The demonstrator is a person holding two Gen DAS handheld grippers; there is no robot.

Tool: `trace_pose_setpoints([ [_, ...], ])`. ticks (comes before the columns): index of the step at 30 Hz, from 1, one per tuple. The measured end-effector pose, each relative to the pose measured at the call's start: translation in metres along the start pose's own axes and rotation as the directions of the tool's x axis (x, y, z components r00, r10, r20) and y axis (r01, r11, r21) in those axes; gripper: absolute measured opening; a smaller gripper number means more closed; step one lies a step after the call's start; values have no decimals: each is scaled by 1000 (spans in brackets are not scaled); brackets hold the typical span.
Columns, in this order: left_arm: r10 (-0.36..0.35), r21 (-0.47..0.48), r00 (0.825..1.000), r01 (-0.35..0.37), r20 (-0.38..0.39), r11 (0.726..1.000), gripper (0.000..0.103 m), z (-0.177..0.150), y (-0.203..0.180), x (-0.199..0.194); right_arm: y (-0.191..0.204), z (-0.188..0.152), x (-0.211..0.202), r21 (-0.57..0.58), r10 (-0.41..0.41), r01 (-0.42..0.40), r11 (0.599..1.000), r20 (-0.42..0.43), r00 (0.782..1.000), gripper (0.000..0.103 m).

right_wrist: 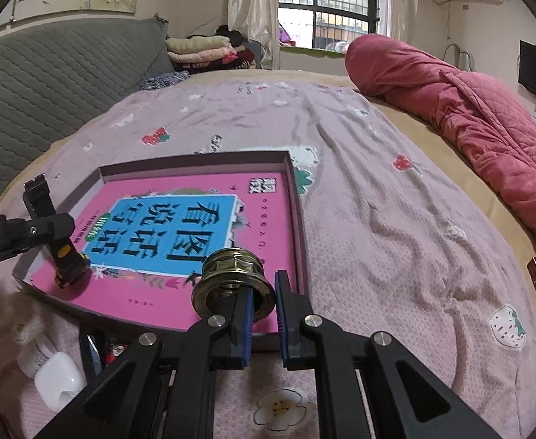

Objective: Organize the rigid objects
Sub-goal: 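Lower the watch into the box with the left tool while the right tool releases the brass cylinder inside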

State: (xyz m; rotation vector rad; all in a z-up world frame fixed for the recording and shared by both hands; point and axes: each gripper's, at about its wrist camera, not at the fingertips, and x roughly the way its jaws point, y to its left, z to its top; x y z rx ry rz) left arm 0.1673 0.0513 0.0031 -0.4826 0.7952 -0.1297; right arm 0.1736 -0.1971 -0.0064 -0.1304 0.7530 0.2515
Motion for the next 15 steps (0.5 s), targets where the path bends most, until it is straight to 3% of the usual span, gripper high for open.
trace_pose_setpoints([
  [9,-1,3,1000,1,-4,1000,7,0,-1,-2,-3,1,8,-1,-34,34,999,-19,999,12],
  [15,-6,-18,1000,6,-4,1000,7,1,5,-5,0,0,8,-61,-73,71,996,-26,997,12],
])
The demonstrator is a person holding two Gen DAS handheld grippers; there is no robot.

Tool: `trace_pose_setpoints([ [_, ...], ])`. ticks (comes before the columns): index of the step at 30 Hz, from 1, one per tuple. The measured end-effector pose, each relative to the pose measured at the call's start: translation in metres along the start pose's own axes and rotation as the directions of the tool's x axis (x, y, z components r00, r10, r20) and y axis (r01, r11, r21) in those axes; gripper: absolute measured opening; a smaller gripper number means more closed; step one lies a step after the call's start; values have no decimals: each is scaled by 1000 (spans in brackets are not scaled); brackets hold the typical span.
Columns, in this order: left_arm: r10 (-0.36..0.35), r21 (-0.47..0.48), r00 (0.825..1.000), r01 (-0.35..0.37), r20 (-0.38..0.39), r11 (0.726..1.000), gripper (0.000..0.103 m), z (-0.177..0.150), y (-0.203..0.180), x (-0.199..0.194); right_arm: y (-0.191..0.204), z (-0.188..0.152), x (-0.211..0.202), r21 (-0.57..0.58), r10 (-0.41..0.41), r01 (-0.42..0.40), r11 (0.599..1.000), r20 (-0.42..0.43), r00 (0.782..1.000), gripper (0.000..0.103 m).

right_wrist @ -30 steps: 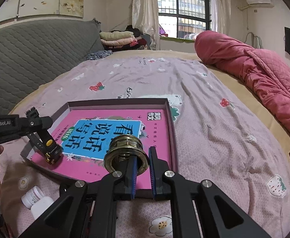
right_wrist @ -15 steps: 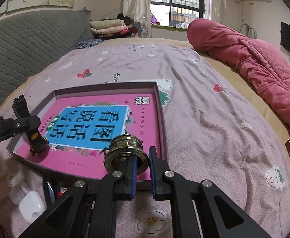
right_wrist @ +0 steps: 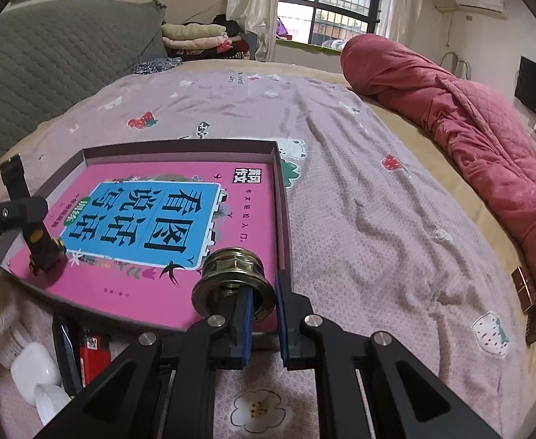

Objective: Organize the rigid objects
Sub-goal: 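Lower the watch into the box with the left tool while the right tool releases the brass cylinder inside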

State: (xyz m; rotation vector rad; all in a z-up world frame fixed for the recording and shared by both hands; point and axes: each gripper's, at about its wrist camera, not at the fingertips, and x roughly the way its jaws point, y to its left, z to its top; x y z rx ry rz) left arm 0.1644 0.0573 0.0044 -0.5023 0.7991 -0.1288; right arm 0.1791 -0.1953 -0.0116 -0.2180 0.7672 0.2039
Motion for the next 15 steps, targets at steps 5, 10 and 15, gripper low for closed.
trace_pose_setpoints([
  [5,-5,-3,1000,5,-10,1000,7,1,3,0,-2,-1,-1,0,17,-17,1000,-7,1000,11],
  [10,-16,4,1000,16,-22,1000,7,0,0,1,-2,-1,-2,-10,22,-22,1000,-9,1000,11],
  [15,-21,16,999,21,-32,1000,8,-2,-3,4,-2,-2,-4,-20,30,-31,999,-7,1000,12],
])
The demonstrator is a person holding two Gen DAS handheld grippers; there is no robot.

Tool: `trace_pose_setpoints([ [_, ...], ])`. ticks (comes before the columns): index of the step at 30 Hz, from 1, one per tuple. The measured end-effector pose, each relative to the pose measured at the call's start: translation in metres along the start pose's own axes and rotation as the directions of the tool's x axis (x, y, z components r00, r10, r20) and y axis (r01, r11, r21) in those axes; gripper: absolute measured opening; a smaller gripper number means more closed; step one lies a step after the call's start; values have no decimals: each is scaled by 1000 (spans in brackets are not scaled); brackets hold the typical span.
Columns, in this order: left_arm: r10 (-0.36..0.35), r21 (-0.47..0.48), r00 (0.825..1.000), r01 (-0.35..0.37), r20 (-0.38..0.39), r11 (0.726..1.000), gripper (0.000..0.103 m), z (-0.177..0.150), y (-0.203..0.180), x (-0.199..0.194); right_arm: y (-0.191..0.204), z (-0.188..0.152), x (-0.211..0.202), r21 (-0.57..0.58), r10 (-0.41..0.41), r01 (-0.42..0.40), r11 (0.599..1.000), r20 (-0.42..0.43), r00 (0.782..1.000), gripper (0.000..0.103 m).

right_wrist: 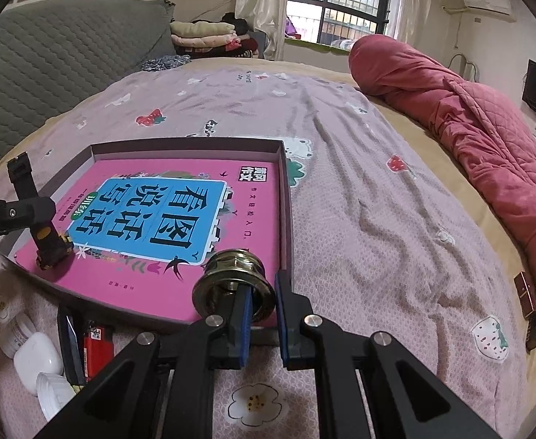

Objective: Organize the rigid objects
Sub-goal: 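Lower the watch into the box with the left tool while the right tool releases the brass cylinder inside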

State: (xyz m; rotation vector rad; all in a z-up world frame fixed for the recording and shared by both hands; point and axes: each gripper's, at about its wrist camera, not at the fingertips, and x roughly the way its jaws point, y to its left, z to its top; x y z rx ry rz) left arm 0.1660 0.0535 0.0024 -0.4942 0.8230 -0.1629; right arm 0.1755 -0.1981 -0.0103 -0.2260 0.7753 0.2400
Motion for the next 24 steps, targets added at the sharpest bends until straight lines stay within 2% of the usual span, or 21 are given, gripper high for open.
trace_pose_setpoints([
  [10,6,30,1000,-6,-17,1000,11,-3,-6,3,-1,0,-2,-7,3,-3,1000,-3,1000,12],
  [18,41,74,999,-38,-32,997,21,-5,-14,7,3,0,-4,-28,-8,8,1000,-5,1000,12],
  [24,59,97,998,-56,-32,994,23,-5,-16,8,1,-1,-6,-25,2,-2,1000,-2,1000,12],
])
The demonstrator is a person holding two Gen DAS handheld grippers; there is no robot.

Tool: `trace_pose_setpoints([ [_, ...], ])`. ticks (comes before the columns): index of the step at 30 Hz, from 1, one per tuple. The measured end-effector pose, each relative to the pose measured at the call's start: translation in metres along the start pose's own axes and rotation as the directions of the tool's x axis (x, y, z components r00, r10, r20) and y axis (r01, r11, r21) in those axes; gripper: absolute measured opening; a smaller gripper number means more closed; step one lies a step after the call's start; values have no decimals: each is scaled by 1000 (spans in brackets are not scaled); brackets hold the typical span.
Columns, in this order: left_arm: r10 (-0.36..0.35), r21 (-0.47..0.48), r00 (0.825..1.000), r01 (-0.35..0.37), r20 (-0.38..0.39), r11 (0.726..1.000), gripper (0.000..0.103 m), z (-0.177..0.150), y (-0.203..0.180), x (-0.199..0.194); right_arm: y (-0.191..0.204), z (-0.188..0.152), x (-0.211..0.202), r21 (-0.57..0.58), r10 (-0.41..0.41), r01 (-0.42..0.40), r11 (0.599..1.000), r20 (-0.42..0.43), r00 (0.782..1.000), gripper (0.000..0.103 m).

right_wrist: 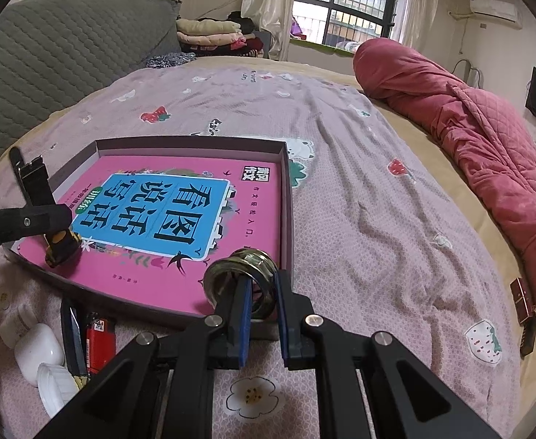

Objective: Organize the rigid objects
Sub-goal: 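Lower the watch into the box with the left tool while the right tool releases the brass cylinder inside, then open the left tool to release the watch onto the workbook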

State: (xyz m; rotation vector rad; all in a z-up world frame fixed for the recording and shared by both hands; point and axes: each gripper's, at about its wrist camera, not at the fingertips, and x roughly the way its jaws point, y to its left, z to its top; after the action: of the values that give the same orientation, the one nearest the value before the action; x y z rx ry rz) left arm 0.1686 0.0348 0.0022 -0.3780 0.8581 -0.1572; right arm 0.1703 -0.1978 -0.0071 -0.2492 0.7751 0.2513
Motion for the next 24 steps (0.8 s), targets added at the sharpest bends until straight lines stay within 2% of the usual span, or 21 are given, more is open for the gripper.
trace_pose_setpoints([
  [4,11,7,1000,-11,7,1000,33,1,-1,-2,-3,0,-4,15,18,-19,1000,11,1000,15],
  [6,11,10,1000,-11,13,1000,34,1,-1,-3,-4,1,-8,19,20,-21,1000,30,999,26],
  [8,15,13,1000,-15,15,1000,34,0,-1,-4,-5,2,-11,19,13,-14,1000,44,999,52],
  [21,23,23,1000,-23,15,999,36,-1,-3,-6,-7,1,-8,19,10,-11,1000,42,999,54],
  [22,23,25,1000,-24,18,999,38,-1,-3,-7,-7,1,-9,17,9,-10,1000,46,999,54],
  [24,21,25,1000,-21,21,999,49,0,-3,-8,-7,1,-11,19,19,-20,1000,55,998,54],
])
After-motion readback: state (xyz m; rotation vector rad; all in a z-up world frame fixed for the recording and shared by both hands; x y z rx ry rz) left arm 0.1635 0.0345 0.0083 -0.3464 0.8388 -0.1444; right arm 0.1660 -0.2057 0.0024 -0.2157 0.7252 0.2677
